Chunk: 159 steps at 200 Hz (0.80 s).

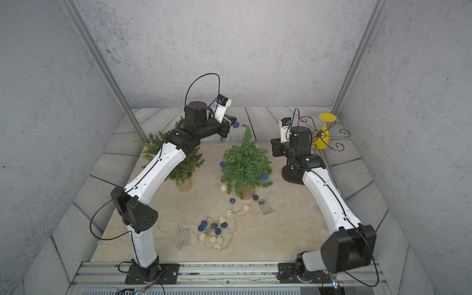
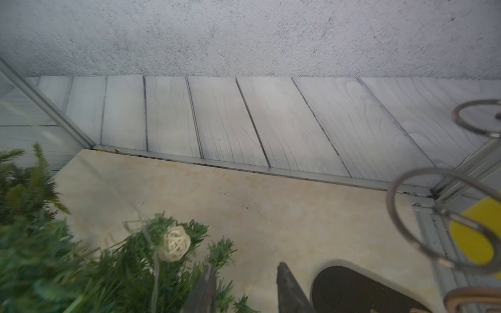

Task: Wrap string light around the christmas tree
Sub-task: Wrap the light string around the Christmas tree.

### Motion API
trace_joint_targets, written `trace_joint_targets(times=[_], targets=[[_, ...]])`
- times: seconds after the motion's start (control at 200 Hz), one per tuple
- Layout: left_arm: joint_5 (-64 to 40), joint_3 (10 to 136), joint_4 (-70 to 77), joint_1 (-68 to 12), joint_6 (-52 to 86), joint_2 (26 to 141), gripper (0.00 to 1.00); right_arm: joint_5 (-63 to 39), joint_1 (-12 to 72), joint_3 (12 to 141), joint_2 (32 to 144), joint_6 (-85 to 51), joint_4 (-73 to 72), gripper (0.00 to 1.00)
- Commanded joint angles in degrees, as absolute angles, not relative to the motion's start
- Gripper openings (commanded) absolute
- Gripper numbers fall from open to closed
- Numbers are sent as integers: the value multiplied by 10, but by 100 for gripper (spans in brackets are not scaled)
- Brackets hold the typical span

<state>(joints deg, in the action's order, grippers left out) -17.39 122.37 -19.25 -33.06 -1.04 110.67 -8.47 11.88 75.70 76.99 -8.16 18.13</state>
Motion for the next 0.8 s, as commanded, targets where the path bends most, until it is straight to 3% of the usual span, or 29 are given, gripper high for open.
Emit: trace_joint_targets(times=[0.0, 0.335, 0.791], targets=[[-179, 1233, -198, -329, -6, 1115, 0, -129, 120, 702, 694, -124, 171, 39], [-178, 1207, -189, -330, -6, 1095, 0, -193, 119, 527, 635, -136, 109, 37], [-167, 1203, -188, -330, -5, 1092, 0, -171, 112, 386, 553, -200, 50, 34]])
